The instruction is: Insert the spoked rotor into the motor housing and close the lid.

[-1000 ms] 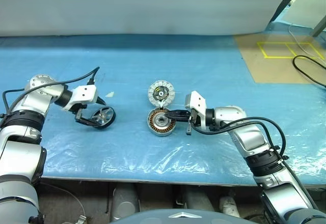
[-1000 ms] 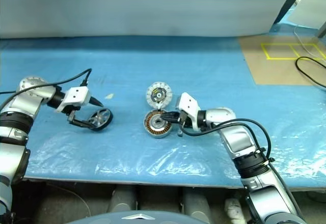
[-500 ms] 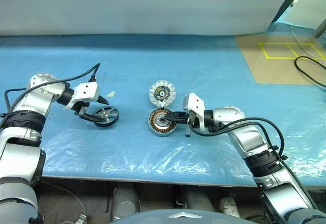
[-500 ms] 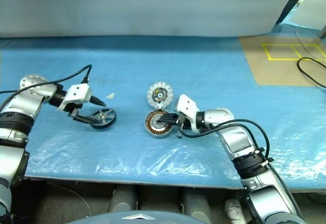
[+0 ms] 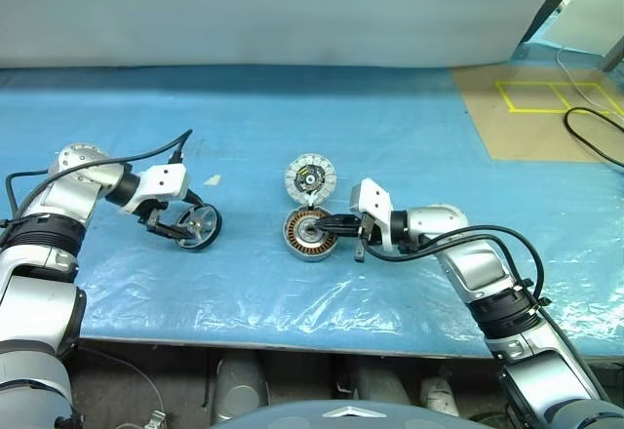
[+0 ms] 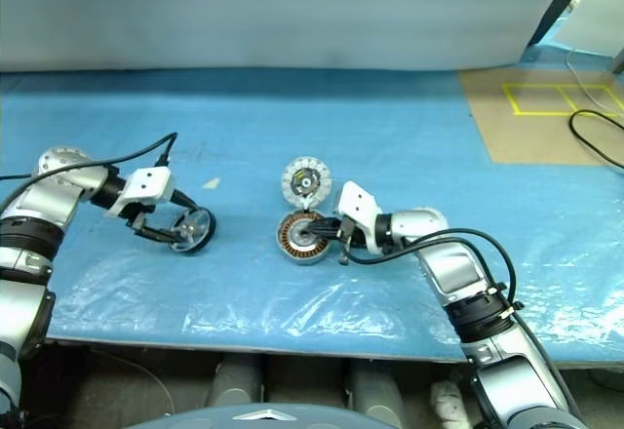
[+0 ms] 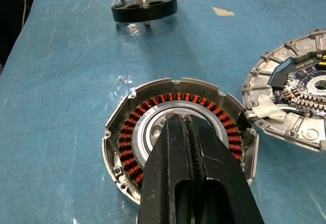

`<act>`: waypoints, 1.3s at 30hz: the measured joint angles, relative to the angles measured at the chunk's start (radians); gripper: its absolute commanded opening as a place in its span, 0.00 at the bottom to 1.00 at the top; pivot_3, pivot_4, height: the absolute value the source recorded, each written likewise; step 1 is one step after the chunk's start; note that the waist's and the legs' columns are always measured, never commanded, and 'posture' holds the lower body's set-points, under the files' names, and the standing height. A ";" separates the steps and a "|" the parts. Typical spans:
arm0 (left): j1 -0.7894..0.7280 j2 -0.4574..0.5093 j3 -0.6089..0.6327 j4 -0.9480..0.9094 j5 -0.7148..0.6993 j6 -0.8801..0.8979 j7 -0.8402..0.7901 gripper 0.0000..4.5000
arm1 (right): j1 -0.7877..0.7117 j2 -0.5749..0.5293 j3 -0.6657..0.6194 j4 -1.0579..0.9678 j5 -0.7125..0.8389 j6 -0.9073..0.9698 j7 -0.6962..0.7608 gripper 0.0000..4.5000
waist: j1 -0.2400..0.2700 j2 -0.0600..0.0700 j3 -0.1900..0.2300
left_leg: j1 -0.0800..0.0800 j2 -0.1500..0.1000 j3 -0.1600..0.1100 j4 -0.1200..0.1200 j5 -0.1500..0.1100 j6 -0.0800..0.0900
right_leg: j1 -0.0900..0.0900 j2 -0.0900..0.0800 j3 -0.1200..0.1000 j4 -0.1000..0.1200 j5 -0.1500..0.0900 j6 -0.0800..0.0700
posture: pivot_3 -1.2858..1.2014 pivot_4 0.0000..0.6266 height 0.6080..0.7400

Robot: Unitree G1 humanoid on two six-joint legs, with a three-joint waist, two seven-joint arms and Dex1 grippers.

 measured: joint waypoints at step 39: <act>0.023 -0.015 -0.010 0.019 0.039 -0.113 0.071 0.48 | 0.012 -0.004 0.008 0.000 -0.022 0.000 -0.011 0.00 | 0.002 0.001 0.000 | 0.000 -0.001 0.000 0.000 0.000 0.000 | 0.000 -0.001 0.000 0.001 0.000 0.000 | 0.52 0.24 1.00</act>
